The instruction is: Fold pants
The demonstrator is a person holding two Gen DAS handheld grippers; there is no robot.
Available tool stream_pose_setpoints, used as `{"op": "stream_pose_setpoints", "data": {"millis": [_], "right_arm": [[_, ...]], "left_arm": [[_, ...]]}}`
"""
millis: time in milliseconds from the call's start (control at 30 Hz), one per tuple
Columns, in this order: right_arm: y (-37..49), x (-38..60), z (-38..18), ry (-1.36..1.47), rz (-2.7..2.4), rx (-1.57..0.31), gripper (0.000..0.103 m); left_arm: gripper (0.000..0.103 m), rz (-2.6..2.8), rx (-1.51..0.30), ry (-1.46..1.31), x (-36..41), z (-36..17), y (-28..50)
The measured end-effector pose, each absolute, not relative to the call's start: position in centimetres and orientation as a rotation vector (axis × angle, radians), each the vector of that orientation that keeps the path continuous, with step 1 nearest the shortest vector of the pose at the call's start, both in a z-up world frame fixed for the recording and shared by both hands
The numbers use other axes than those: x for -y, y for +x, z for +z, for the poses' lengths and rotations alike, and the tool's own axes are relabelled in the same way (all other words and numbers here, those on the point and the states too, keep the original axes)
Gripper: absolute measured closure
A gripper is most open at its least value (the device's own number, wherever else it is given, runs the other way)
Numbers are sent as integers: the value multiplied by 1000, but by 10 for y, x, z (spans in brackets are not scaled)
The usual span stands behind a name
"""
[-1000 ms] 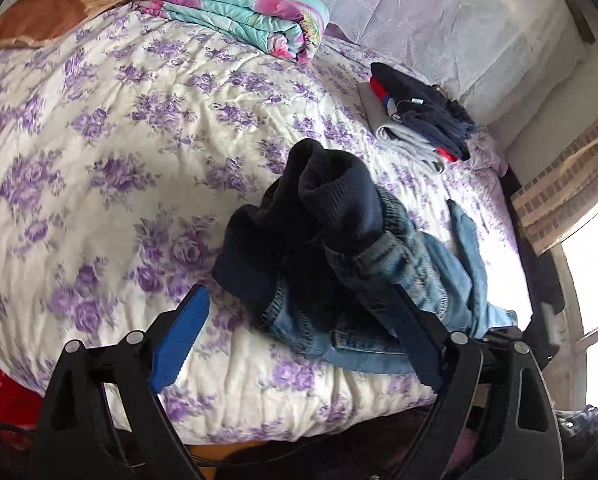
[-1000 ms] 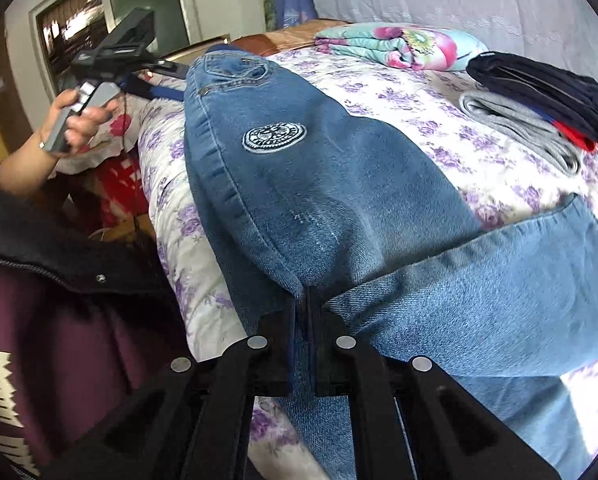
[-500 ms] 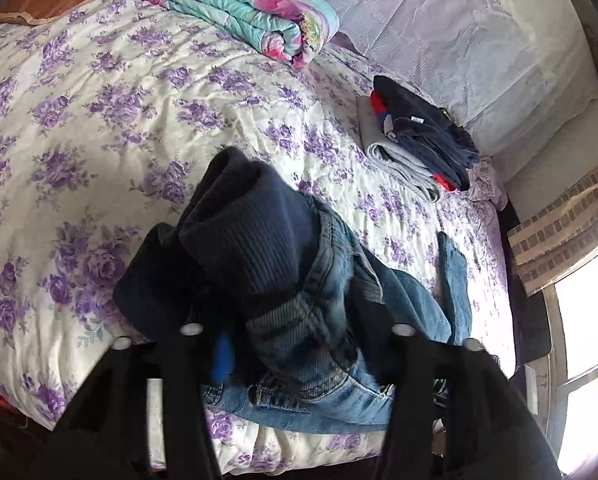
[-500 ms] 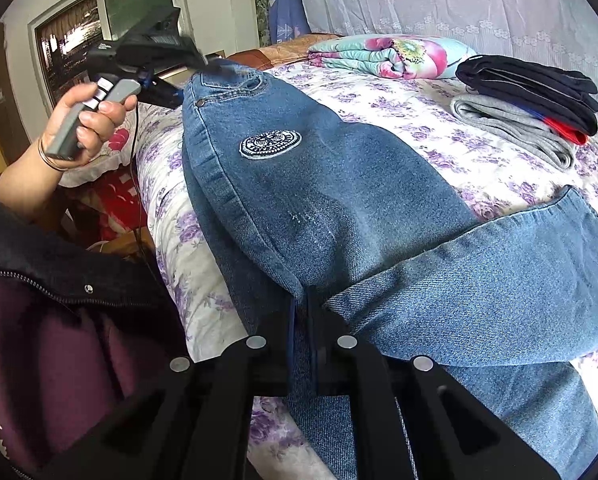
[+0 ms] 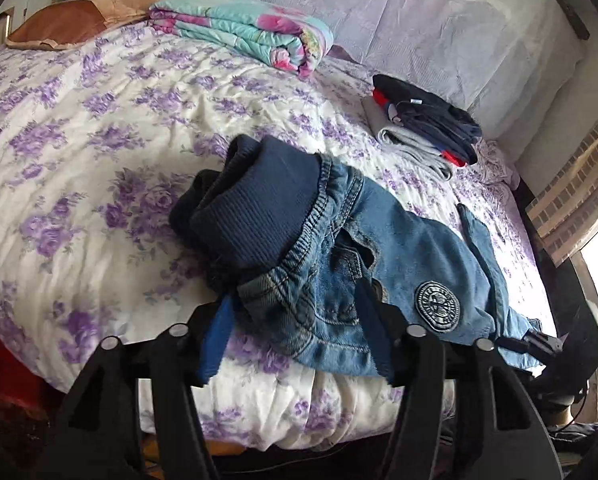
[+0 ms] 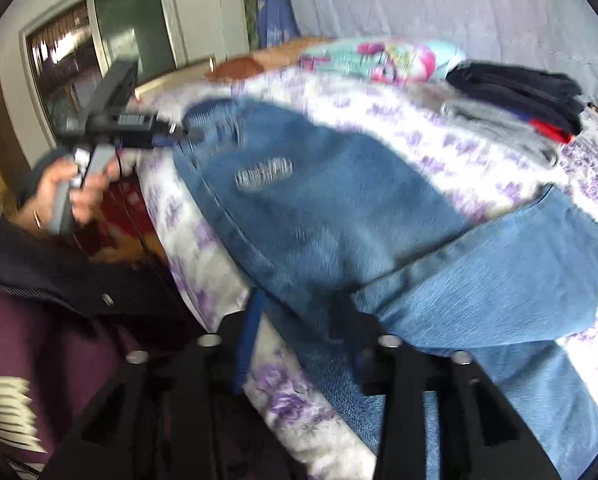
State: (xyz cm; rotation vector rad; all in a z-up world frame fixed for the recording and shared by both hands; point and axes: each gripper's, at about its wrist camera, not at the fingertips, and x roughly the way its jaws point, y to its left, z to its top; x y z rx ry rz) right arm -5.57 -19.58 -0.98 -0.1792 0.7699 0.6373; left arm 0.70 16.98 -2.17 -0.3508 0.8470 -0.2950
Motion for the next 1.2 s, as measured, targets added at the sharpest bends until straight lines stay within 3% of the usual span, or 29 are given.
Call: {"op": "stream_pose_setpoints", "data": {"millis": [100, 233, 367, 400, 467, 500, 533, 600, 767, 833, 900, 1000, 1067, 1100, 1133, 1200], "right_arm": [[-53, 218, 33, -129, 445, -638, 6], [7, 245, 58, -76, 80, -626, 3], [97, 242, 14, -96, -194, -861, 3], [110, 242, 0, -111, -240, -902, 6], [124, 237, -33, -197, -293, -979, 52], [124, 240, -48, -197, -258, -1028, 67], [112, 243, -46, -173, -233, -978, 95], [86, 265, -28, -64, -164, -920, 98], [-68, 331, 31, 205, -192, -486, 98], [-112, 345, 15, 233, -267, -439, 97], [-133, 356, -21, 281, -296, -509, 97], [-141, 384, -61, 447, -282, -593, 92], [-150, 394, -58, 530, -262, -545, 81], [-155, 395, -52, 520, -270, -523, 60], [-158, 396, -45, 505, -283, -500, 32], [-162, 404, -36, 506, -337, -465, 18]], "left_arm": [[36, -290, -793, -339, -184, 2, -15], [23, -310, -713, -251, -161, 40, -28], [21, -394, -763, -217, -107, 28, -3], [21, -422, -795, -222, -94, 17, 7], [22, -450, -840, -225, -78, -2, 21], [21, -453, -859, -218, -73, -12, 27], [22, -449, -877, -211, -70, -20, 31], [21, -450, -882, -212, -70, -31, 38], [20, -492, -854, -205, -72, -34, 35], [20, -493, -850, -193, -70, -36, 34], [19, -493, -852, -182, -69, -38, 35], [16, -496, -851, -155, -66, -38, 34], [16, -493, -857, -151, -65, -38, 34], [16, -494, -858, -155, -65, -38, 35], [16, -497, -858, -167, -67, -38, 34], [16, -500, -856, -181, -69, -38, 34]]}}
